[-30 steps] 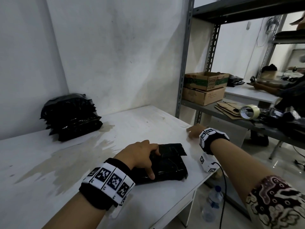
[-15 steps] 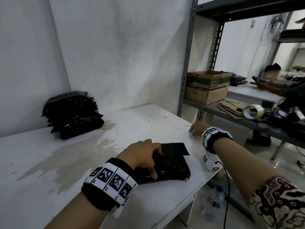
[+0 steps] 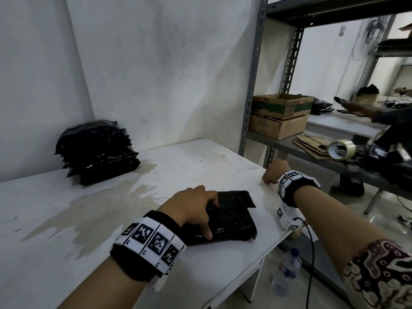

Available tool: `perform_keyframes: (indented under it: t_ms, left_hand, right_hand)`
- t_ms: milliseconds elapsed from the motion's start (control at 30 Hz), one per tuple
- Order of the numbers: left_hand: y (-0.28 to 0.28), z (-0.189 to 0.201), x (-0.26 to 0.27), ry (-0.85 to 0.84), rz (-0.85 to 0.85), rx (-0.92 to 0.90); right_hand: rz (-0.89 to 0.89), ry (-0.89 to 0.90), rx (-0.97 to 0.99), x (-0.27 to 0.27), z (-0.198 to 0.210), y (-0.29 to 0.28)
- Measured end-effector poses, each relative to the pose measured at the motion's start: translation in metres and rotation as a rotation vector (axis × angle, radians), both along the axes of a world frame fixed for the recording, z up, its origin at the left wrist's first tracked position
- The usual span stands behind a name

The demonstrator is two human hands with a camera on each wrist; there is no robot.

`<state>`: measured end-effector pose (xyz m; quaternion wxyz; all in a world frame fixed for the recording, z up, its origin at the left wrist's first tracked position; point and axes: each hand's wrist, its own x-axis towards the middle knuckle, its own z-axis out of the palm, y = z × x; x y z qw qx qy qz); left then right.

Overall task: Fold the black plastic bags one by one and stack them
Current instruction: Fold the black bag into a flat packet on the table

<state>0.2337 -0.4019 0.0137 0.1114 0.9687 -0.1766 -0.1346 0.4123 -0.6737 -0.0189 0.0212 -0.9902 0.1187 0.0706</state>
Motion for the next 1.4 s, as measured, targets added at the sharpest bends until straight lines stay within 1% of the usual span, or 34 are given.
perform_keyframes:
  t_ms: [267, 433, 533, 667, 767, 833, 900, 967, 1100, 1267, 1400]
  left_hand:
    - [0.001, -0.001, -0.002, -0.011, 0.002, -0.007]
    - [0.001, -0.001, -0.002, -0.014, 0.001, -0.008]
    - [0.001, -0.001, -0.003, -0.014, 0.001, -0.007]
    - [0.001, -0.001, -0.003, -0.007, 0.003, -0.005]
    - [0.001, -0.001, -0.002, -0.007, 0.003, -0.005]
    - [0.001, -0.002, -0.002, -0.009, 0.0, 0.001]
    - [0.001, -0.002, -0.002, -0.008, 0.002, 0.004]
    - [0.0, -0.002, -0.002, -0.006, 0.006, 0.008]
    - [0.0, -0.001, -0.002, -0.003, 0.01, 0.015]
    - [0.0, -0.002, -0.003, -0.004, 0.014, 0.008]
    - [0.0, -0.002, -0.003, 0.004, 0.017, 0.013]
  right_hand:
    - [-0.06, -0.074, 0.101, -0.005, -0.003, -0.002]
    - [-0.064, -0.112, 0.072, -0.011, -0.001, 0.001]
    - [-0.042, -0.075, 0.034, -0.01, -0.006, 0.001]
    - [-0.007, -0.079, 0.038, -0.013, -0.009, 0.002]
    - [0.036, -0.083, 0.094, -0.015, -0.007, 0.0]
    - [0.067, -0.042, 0.169, -0.014, -0.005, -0.003]
    - [0.093, 0.04, 0.226, -0.017, -0.001, -0.004]
    - [0.108, 0.066, 0.254, -0.018, 0.003, -0.005]
    - [0.107, 0.032, 0.266, -0.02, 0.005, -0.008]
    - [0.075, -0.052, 0.358, -0.02, 0.001, -0.013]
    - [0.09, -0.046, 0.312, -0.021, 0.002, -0.011]
